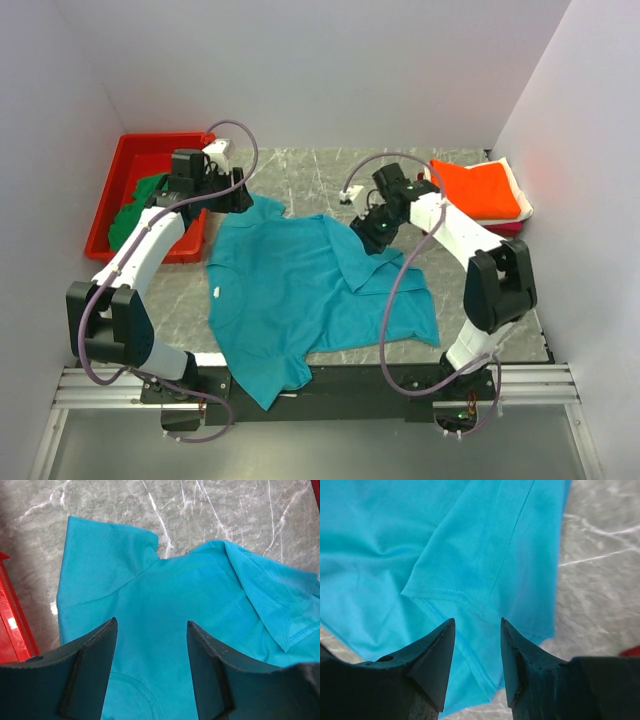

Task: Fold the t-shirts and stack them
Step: Flatten the tshirt out

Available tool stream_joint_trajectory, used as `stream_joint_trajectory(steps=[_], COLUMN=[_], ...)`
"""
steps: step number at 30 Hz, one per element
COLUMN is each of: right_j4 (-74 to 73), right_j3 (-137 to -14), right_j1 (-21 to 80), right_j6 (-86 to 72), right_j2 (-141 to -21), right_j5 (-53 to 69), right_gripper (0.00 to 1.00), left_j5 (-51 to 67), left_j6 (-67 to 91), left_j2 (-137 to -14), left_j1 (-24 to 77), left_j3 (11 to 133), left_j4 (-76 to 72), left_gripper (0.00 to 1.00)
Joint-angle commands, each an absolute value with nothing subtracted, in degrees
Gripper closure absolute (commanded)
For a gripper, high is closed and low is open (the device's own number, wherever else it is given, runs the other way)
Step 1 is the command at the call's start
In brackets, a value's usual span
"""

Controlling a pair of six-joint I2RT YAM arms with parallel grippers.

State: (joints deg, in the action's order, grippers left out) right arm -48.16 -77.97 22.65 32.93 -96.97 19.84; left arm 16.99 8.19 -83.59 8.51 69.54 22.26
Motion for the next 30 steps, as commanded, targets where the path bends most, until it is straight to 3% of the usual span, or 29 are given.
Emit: stream_joint_trajectory(steps=[1, 7, 22, 25, 26, 27, 28, 30], right_j4=[-44.1, -41.7, -41.8, -42.4, -42.5, -42.6, -42.8, -42.9], right_j3=[-75.7, -75.5, -73.7, -74.1, -74.3, -74.4, -74.6, -74.7], right_j1=[24.1, 24.0, 25.4, 25.4, 25.4, 25.4, 25.4, 25.3], right_j6=[29.4, 26.4, 25.0, 25.0, 25.0, 25.0, 25.0, 25.1], right_j2=[-99.0, -101.3, -105.8, -106.1, -106.0, -105.8, -105.2, -104.2], right_j5=[15.4, 8.4, 10.1, 10.2, 10.2, 10.2, 10.1, 10.3], right_gripper=[0.52, 0.51, 0.53, 0.65, 0.72, 0.88, 0.94, 1.0], left_j5=[17.6, 18.0, 18.1, 18.0, 18.0, 18.1, 18.1, 18.0], left_j6=[7.5, 7.5, 7.4, 7.3, 7.3, 7.3, 7.4, 7.4], left_j2=[-83.4, -83.8, -83.8, -83.8, -83.9, -83.9, -83.8, -83.8], left_j1=[8.6, 8.6, 8.6, 8.6, 8.6, 8.6, 8.6, 8.6], left_j3=[69.6, 69.7, 69.8, 69.7, 69.8, 69.8, 69.8, 69.8], left_j4=[21.3, 21.3, 21.4, 21.4, 21.4, 21.4, 21.4, 21.4], left_gripper=[0.37, 0.37, 0.37, 0.37, 0.37, 0.37, 0.37, 0.37])
